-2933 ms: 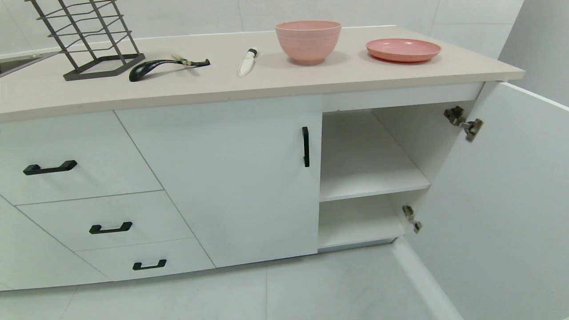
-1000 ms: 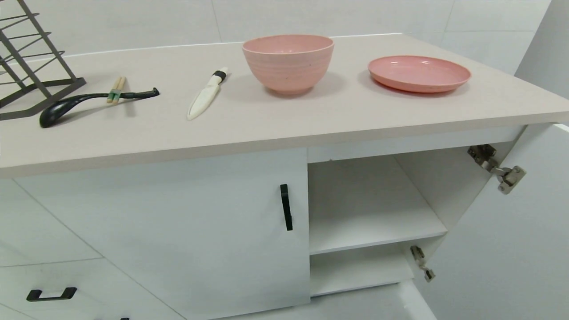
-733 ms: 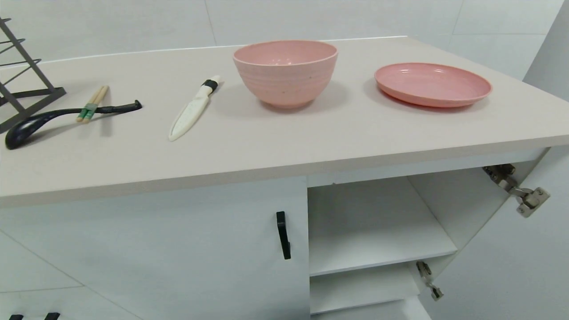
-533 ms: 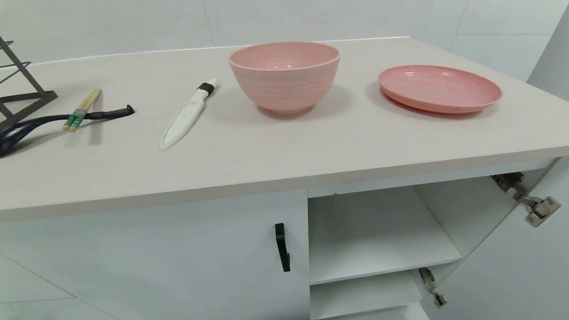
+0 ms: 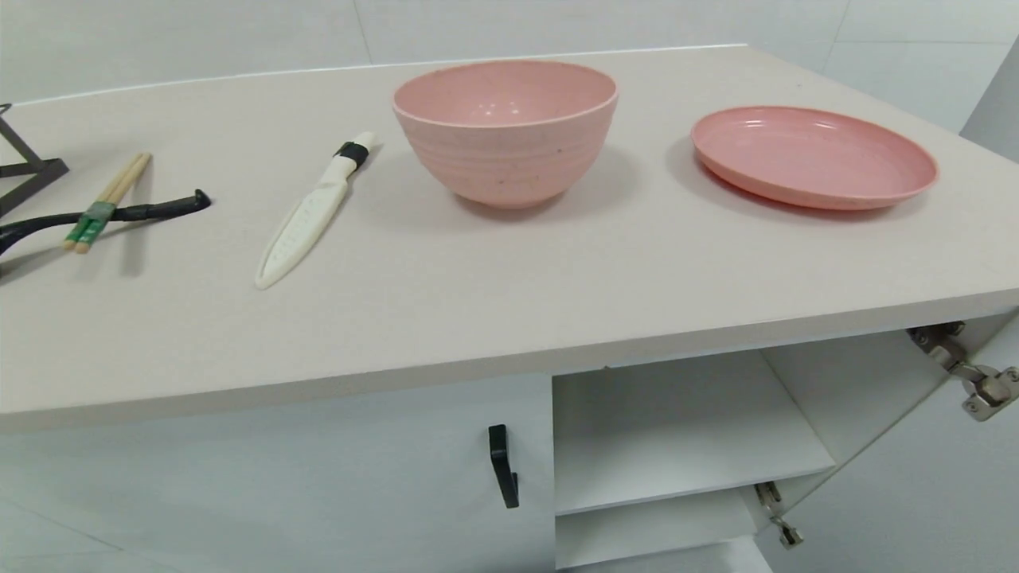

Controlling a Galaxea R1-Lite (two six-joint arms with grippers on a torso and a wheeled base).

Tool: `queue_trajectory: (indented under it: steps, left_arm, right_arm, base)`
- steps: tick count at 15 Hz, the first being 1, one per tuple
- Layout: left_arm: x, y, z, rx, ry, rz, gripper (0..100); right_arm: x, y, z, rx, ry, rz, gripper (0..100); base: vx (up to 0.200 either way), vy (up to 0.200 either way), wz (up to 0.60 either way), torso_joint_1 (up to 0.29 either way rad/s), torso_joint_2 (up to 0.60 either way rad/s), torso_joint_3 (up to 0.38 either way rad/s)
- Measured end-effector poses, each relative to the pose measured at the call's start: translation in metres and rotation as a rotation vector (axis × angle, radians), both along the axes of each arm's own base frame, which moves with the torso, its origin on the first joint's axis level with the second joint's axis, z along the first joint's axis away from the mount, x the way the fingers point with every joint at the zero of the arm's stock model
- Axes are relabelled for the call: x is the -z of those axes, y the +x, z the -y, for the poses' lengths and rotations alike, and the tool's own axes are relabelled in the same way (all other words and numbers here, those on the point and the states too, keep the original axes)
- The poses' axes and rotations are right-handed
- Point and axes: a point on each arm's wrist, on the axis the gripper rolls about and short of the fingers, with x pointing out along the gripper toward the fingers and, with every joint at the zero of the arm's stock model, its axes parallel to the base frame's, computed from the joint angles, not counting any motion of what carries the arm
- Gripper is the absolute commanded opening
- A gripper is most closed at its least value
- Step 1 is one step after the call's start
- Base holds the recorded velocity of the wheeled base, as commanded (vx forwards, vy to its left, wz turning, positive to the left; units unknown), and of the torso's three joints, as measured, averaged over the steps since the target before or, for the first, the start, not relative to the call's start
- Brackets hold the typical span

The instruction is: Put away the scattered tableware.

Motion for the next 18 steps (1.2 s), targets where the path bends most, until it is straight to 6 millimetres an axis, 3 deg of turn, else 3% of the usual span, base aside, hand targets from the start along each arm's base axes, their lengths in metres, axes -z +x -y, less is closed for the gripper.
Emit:
queue_trajectory:
  steps: [11,18]
  left_arm:
    - [-0.0002,0.0,0.0,0.0,-0.001,0.001,100]
    - [-0.0001,0.0,0.0,-0.002,-0.001,0.001,100]
  right_arm:
    - [0.0,0.0,0.0,0.0,-0.001,0.0,100]
    - [0.0,0.0,0.0,0.0,-0.001,0.0,100]
  base:
    - [0.0,0.0,0.0,0.195,-0.53,-0.209]
    - [0.0,0.0,0.0,0.331,-0.5,-0.237]
